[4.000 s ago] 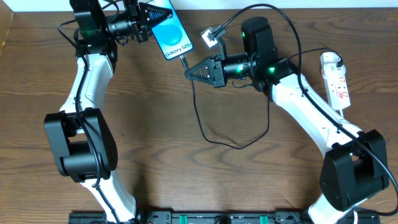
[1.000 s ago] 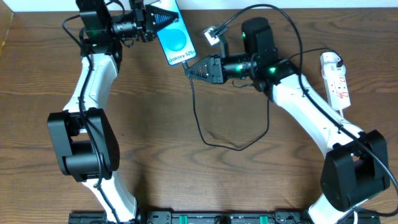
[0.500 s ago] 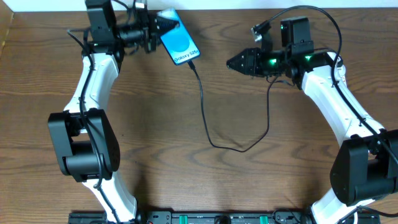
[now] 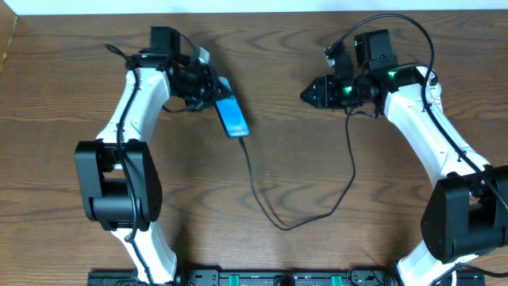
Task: Plug charger to phone and switch on socket
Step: 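Lower the phone onto the table with the left gripper and release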
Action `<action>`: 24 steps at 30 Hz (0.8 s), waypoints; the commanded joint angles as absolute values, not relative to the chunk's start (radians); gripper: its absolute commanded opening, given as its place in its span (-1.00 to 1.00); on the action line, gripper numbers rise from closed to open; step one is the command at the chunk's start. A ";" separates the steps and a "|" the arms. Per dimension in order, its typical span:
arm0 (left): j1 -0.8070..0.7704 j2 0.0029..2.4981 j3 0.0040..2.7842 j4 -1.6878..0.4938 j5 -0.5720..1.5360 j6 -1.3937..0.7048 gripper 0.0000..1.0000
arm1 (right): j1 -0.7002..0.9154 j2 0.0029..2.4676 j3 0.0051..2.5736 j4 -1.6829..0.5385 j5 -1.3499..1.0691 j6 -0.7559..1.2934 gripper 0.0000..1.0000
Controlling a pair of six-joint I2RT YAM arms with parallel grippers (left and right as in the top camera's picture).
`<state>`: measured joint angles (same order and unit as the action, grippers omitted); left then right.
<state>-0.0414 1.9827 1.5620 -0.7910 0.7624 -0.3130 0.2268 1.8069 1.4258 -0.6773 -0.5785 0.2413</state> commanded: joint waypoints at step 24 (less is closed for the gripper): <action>-0.030 2.248 1.575 -0.803 0.690 -0.128 -0.82 | 0.237 1.784 1.440 -0.738 -0.535 0.178 -0.13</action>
